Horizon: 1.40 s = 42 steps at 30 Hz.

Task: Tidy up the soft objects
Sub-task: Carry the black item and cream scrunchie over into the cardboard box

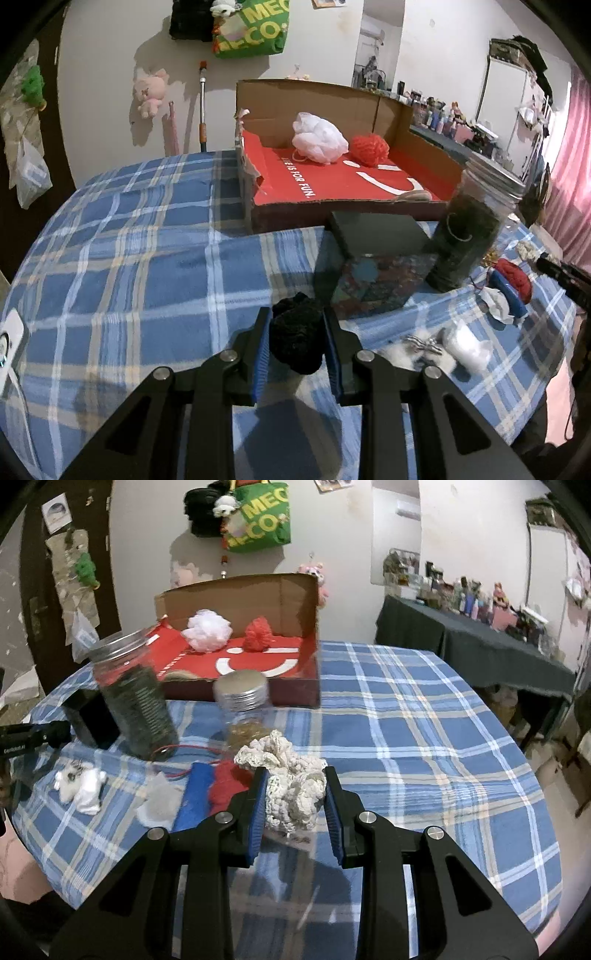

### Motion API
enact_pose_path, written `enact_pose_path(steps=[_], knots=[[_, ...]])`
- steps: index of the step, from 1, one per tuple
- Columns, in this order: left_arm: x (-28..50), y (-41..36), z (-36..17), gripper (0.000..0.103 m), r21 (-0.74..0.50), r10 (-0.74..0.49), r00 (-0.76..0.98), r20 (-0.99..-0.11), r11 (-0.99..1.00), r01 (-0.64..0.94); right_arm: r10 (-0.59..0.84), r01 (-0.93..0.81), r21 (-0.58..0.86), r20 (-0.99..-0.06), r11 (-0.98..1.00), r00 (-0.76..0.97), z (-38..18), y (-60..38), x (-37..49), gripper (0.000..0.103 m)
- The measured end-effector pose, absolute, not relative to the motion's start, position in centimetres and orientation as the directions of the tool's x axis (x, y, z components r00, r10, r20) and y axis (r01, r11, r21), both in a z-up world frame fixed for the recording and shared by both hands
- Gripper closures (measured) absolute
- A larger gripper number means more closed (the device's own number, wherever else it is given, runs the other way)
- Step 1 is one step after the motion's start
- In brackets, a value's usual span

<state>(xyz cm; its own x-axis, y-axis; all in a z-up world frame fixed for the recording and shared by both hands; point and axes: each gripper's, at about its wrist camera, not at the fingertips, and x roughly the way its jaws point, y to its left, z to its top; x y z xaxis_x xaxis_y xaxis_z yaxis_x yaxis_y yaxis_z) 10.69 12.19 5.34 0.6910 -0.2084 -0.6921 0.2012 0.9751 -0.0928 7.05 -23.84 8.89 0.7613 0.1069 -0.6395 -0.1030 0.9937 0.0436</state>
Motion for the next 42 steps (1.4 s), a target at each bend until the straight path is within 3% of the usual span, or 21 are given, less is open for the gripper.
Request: enact_pose_path(steps=[12, 28, 42], knots=[[14.1, 13.3, 6.0, 0.075, -0.036, -0.24, 0.69, -0.683, 0.954, 0.297, 0.188, -0.138, 0.128, -0.665, 0.982, 0.723, 9.2, -26.7, 11.8, 0.075], [18.3, 12.4, 6.4, 0.075, 0.029, -0.309, 0.661, -0.684, 0.894, 0.447, 0.255, -0.249, 0.109, -0.679, 0.962, 0.688, 9.1, -26.3, 16.5, 0.075], [20.0, 11.7, 8.6, 0.075, 0.01, -0.383, 0.621, -0.684, 0.846, 0.533, 0.434, -0.35, 0.267, -0.676, 0.898, 0.596, 10.2, -26.1, 19.9, 0.075]])
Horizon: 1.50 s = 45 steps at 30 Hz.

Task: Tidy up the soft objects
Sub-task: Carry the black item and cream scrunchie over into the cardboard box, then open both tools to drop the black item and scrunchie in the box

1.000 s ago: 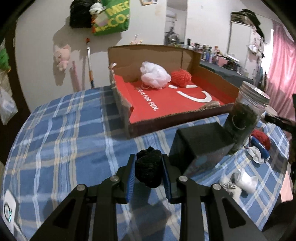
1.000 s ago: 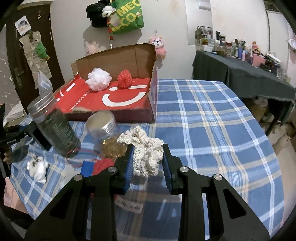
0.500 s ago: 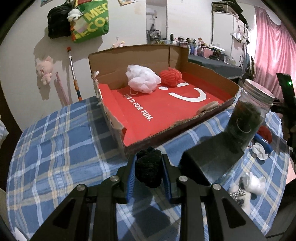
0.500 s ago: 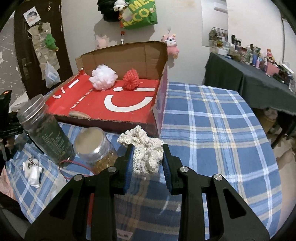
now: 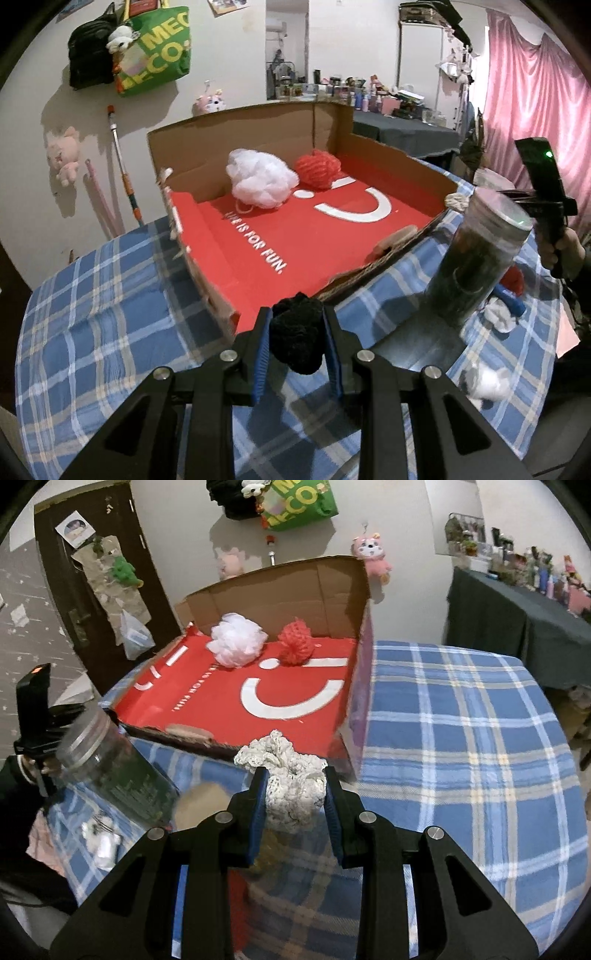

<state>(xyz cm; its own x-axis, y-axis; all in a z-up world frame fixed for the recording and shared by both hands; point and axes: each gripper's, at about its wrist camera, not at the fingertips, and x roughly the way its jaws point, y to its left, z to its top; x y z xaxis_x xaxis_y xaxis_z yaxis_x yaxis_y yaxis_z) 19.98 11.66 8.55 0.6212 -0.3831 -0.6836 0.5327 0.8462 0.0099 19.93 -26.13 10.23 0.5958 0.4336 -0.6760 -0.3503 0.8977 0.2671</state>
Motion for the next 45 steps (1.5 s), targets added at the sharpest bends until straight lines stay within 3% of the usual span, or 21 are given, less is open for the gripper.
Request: enact_pose_path(steps=[5, 14, 18, 28, 37, 45], knots=[[20.7, 10.6, 10.0, 0.075, -0.017, -0.431, 0.598, -0.676, 0.82, 0.572, 0.47, -0.392, 0.276, -0.662, 0.877, 0.584, 12.0, -25.3, 21.1, 0.075], [24.9, 8.5, 11.4, 0.075, -0.075, -0.429, 0.575, -0.697, 0.841, 0.536, 0.401, -0.405, 0.169, -0.693, 0.899, 0.6, 13.9, -21.6, 26.1, 0.075], [28.0, 7.3, 11.3, 0.075, -0.093, -0.367, 0.559, -0.743, 0.885, 0.457, 0.335, -0.378, 0.119, -0.741, 0.918, 0.581, 13.5, -19.5, 29.3, 0.075], [35.0, 4.7, 8.7, 0.075, 0.027, -0.15, 0.507, -0.849, 0.946, 0.324, 0.105, -0.298, -0.049, -0.871, 0.953, 0.48, 9.9, -15.6, 36.9, 0.075], [38.9, 3.9, 6.6, 0.073, 0.102, -0.041, 0.473, -0.88, 0.957, 0.272, 0.012, -0.28, -0.121, -0.902, 0.952, 0.431, 7.4, -14.7, 39.2, 0.075], [39.3, 4.0, 6.1, 0.07, 0.123, -0.025, 0.481, -0.876, 0.954, 0.273, -0.02, -0.31, -0.164, -0.908, 0.937, 0.419, 6.4, -14.4, 39.7, 0.074]])
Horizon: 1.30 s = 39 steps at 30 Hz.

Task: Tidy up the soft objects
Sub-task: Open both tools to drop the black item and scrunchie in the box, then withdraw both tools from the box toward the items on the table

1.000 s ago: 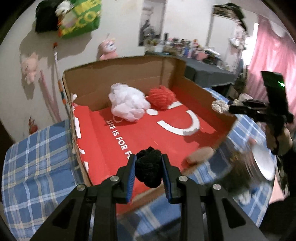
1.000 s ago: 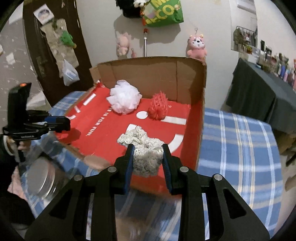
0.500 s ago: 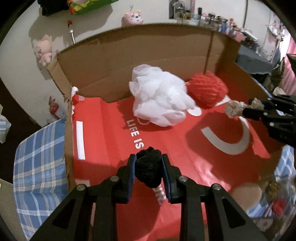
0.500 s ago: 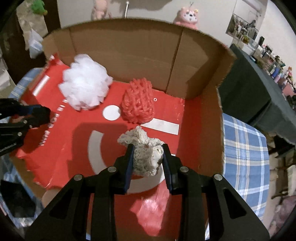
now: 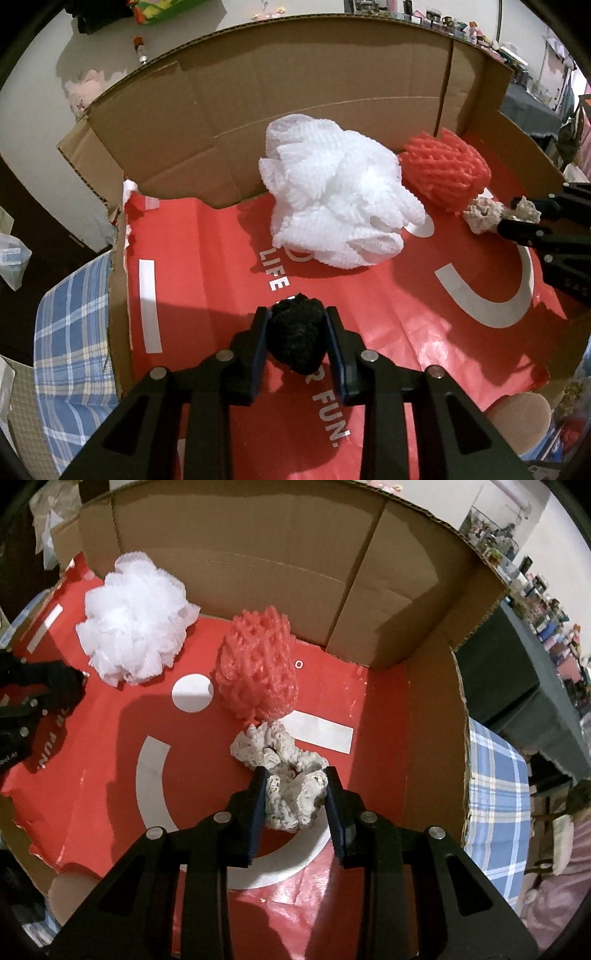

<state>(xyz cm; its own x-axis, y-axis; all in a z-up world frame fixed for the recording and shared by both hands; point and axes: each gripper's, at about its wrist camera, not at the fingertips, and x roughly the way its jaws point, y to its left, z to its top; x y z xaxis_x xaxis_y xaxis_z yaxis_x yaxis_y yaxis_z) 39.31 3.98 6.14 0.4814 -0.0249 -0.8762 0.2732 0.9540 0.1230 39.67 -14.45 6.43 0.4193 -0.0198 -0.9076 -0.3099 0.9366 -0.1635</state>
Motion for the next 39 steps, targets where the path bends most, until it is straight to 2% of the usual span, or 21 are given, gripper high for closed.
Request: enact_pose_path(steps=[5, 7, 10, 17, 19, 22, 24, 27, 32, 34, 39], knots=[[39.1, 3.6, 5.9, 0.055, 0.124, -0.027, 0.482, -0.876, 0.952, 0.279, -0.042, -0.339, -0.2, -0.906, 0.919, 0.421, 6.0, -13.9, 39.5, 0.069], [39.3, 3.3, 5.8, 0.048, 0.125, -0.027, 0.486, -0.874, 0.953, 0.277, -0.031, -0.34, -0.191, -0.905, 0.921, 0.424, 6.0, -13.9, 39.3, 0.047], [39.0, 3.3, 6.2, 0.039, 0.119, -0.039, 0.5, -0.865, 0.952, 0.28, -0.034, -0.35, -0.205, -0.899, 0.914, 0.437, 6.4, -13.7, 38.8, 0.047], [37.2, 3.5, 8.4, 0.026, 0.106, -0.073, 0.552, -0.83, 0.952, 0.287, 0.019, -0.339, -0.158, -0.885, 0.927, 0.465, 9.1, -14.4, 37.2, 0.046], [36.3, 3.6, 9.4, 0.02, 0.094, -0.093, 0.578, -0.811, 0.954, 0.285, 0.033, -0.334, -0.149, -0.875, 0.931, 0.483, 10.4, -14.7, 36.5, 0.04], [34.6, 3.5, 11.2, 0.013, 0.073, -0.124, 0.613, -0.78, 0.955, 0.286, 0.058, -0.327, -0.135, -0.854, 0.935, 0.517, 12.5, -14.8, 35.2, 0.039], [33.1, 3.5, 12.4, 0.009, 0.057, -0.151, 0.638, -0.755, 0.954, 0.293, 0.077, -0.324, -0.12, -0.841, 0.938, 0.535, 14.2, -14.9, 34.8, 0.038], [31.1, 3.4, 14.5, 0.007, 0.047, -0.171, 0.674, -0.718, 0.955, 0.292, 0.114, -0.319, -0.094, -0.81, 0.943, 0.576, 16.7, -15.2, 32.9, 0.03], [27.4, 3.6, 18.2, 0.002, 0.018, -0.215, 0.739, -0.639, 0.956, 0.293, 0.173, -0.319, -0.06, -0.74, 0.946, 0.65, 20.7, -15.8, 29.1, 0.027], [25.3, 3.5, 19.6, 0.0, 0.019, -0.22, 0.77, -0.6, 0.957, 0.289, 0.198, -0.318, -0.042, -0.702, 0.947, 0.684, 22.2, -16.2, 26.8, 0.02], [20.7, 3.9, 22.1, 0.0, -0.019, -0.261, 0.815, -0.517, 0.956, 0.294, 0.206, -0.31, -0.065, -0.616, 0.949, 0.76, 24.9, -16.4, 21.2, 0.019]])
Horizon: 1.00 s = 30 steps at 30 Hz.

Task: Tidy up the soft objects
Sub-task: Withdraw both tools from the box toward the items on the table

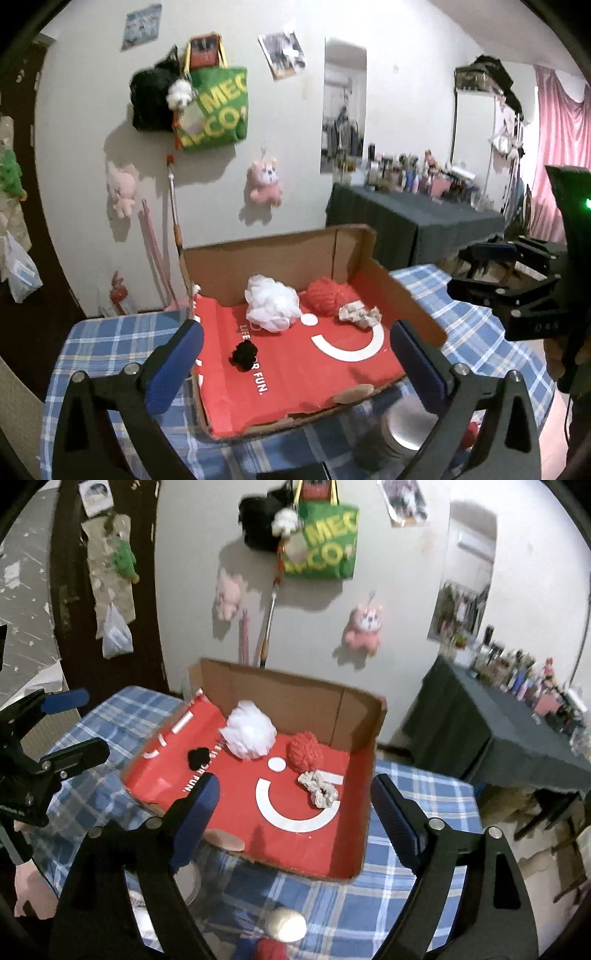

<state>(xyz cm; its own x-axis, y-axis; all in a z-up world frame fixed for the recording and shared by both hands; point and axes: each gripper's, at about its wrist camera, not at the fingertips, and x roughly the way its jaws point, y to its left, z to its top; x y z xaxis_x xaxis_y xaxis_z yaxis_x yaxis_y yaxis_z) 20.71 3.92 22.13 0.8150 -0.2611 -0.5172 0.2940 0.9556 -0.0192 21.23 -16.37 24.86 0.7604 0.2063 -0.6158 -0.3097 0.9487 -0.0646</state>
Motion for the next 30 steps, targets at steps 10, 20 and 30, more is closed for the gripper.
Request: enact_pose_path(steps=[10, 20, 30], knots=[[10.7, 3.8, 24.1, 0.0, -0.016, -0.268, 0.89, -0.368, 0.959, 0.282, 0.188, -0.266, -0.116, -0.453, 0.957, 0.871, 26.4, -15.7, 10.3, 0.011], [3.0, 2.8, 22.3, 0.0, -0.014, -0.246, 0.93, -0.273, 0.968, 0.252, 0.208, -0.245, -0.041, -0.399, 0.969, 0.893, 23.3, -16.3, 3.3, 0.009], [0.2, 2.3, 17.0, 0.0, -0.048, -0.208, 0.931, -0.3, 0.978, 0.203, 0.148, -0.179, -0.032, -0.425, 0.983, 0.893, 16.9, -16.3, 1.2, 0.009]])
